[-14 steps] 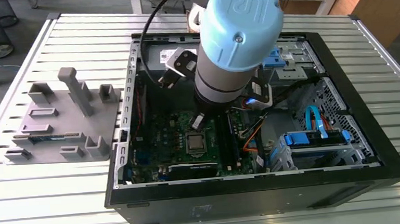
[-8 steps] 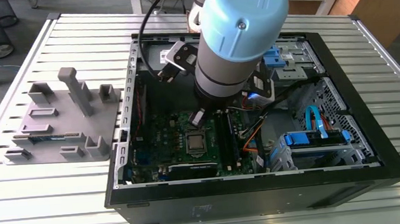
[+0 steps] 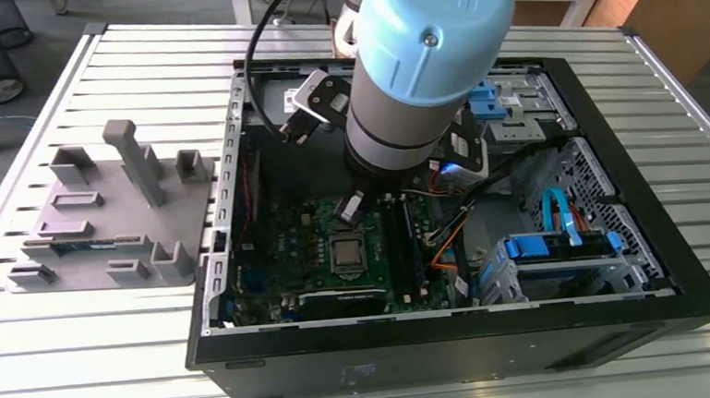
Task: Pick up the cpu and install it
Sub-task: 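Install the first cpu locking lever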
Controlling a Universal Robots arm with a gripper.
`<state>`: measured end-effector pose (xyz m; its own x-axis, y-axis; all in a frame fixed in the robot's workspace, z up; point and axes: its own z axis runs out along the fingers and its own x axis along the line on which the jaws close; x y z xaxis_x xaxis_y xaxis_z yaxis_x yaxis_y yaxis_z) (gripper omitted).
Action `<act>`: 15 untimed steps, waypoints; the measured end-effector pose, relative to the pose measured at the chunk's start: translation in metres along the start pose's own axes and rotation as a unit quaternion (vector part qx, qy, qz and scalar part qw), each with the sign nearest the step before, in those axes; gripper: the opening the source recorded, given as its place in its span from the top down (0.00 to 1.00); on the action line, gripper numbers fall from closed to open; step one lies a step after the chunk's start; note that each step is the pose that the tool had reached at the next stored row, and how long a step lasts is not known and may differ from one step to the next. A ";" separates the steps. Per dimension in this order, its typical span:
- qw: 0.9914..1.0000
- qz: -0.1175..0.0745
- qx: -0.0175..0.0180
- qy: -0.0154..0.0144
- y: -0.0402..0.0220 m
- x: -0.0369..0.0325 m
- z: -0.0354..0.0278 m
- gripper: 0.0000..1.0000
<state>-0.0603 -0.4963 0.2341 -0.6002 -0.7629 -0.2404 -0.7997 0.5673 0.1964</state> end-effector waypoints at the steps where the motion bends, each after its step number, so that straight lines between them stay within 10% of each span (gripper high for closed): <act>1: 1.000 0.000 0.000 0.000 0.0000 0.0000 0.0000 0.89; 15: 1.000 0.000 0.000 0.000 0.0006 -0.0008 -0.0029 0.89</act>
<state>-0.0603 -0.4962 0.2371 -0.6002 -0.7629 -0.2404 -0.7997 0.5673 0.1964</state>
